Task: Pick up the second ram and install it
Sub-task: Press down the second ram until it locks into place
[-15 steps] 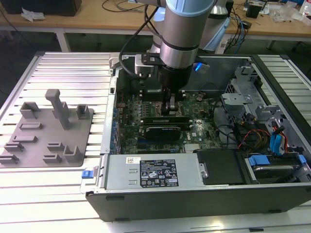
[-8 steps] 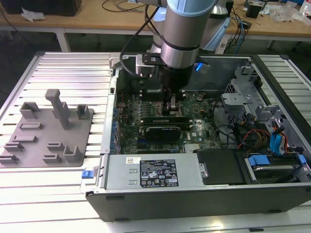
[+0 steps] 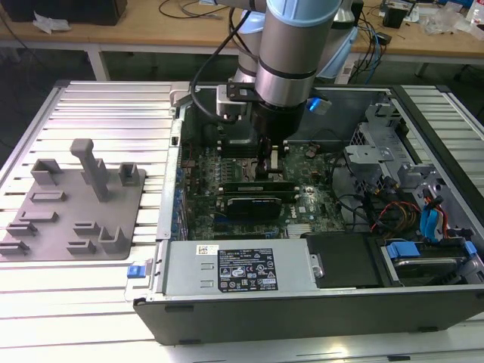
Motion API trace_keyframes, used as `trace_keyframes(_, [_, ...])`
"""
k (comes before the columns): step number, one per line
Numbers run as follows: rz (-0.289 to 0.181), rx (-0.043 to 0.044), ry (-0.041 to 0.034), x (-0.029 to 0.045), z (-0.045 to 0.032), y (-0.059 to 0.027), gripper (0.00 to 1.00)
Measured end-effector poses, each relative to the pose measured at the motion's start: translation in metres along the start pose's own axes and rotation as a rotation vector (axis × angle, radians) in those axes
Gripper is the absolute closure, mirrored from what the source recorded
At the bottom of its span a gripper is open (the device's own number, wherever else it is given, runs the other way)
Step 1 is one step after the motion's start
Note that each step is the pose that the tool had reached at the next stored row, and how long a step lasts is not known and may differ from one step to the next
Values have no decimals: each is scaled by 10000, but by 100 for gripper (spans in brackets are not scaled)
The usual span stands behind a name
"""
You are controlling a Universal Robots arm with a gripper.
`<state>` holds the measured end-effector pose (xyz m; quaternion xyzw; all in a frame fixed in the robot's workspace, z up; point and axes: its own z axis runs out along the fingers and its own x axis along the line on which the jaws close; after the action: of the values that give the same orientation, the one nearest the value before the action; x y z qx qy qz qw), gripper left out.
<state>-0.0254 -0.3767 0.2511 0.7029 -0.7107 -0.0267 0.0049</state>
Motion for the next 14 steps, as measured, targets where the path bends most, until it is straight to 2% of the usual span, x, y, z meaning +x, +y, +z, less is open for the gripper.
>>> trace_keyframes(10, [-1, 0, 0, 0, 0, -11, 92])
trace_keyframes(14, [0, 0, 0, -1, -5, -99, 92])
